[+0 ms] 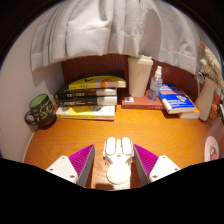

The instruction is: Arrange mouse

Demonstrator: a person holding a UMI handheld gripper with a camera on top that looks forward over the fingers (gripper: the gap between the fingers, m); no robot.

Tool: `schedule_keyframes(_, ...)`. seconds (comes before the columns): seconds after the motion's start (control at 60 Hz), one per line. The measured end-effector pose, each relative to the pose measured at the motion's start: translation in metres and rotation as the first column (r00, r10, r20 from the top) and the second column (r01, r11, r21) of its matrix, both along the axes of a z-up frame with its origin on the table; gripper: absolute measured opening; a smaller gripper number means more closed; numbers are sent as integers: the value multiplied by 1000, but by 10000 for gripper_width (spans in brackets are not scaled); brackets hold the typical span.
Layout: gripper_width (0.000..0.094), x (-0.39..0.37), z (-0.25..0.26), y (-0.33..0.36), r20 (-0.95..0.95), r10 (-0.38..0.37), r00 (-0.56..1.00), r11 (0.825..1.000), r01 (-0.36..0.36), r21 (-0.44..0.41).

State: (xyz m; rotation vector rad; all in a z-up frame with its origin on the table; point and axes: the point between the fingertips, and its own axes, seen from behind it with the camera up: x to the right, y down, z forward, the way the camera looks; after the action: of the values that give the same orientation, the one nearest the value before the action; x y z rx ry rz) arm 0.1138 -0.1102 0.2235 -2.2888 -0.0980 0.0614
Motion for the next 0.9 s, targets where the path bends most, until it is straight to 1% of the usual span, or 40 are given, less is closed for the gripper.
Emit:
schedule_keyframes(0.05,738,11,9,1,1,-4,1000,1000,4,-1)
schedule_keyframes(0.067,720,-5,-3,8,1,-5,1000,1000,5,0)
schedule_keyframes(0.1,655,0,1,7,-1,-2,1000,1000,2,-3)
schedule_keyframes(0.133,560,6,5,7,1,-5,1000,1000,5,-7)
schedule_keyframes(0.167,551,10,8,7,1,1,1000,1000,-1,-11)
schedule_keyframes(0.183,551,-5,-5,11,0,3,1000,1000,-3,-5)
schedule_keyframes(0.233,548,-2,-1,8,-3,9,1000,1000,-9,-12)
schedule_keyframes(0.283,527,7,5,6,-1,13,1000,1000,-13,-19)
schedule_keyframes(0.3,512,-4,-6,12,2,14,1000,1000,-14,-14)
schedule_keyframes(0.383,443,1,-8,16,5,15,1000,999,-14,-29)
schedule_keyframes(0.4,429,5,2,11,9,13,1000,999,-13,-38)
schedule_keyframes(0.45,412,-1,-5,15,19,29,999,998,-28,-47)
schedule_keyframes(0.483,393,0,-5,17,14,21,1000,999,-21,-48)
schedule_keyframes(0.533,395,3,-1,22,13,25,1000,998,-24,-65)
schedule_keyframes(0.55,372,3,-1,19,8,30,1000,997,-29,-75)
schedule_keyframes(0.617,392,4,4,24,-16,38,999,996,-39,-79)
schedule_keyframes(0.633,393,5,10,29,-23,47,999,995,-49,-88)
schedule_keyframes(0.65,374,9,19,42,-30,48,998,996,-50,-78)
schedule_keyframes(0.667,393,15,28,24,-38,55,998,996,-58,-74)
schedule_keyframes(0.75,397,49,87,26,-40,79,996,997,-78,4)
schedule_keyframes(0.8,398,80,124,30,-13,96,995,994,-95,54)
schedule_keyframes(0.883,397,144,195,34,20,108,994,984,-110,138)
schedule_keyframes(0.9,397,157,201,18,26,108,994,981,-111,157)
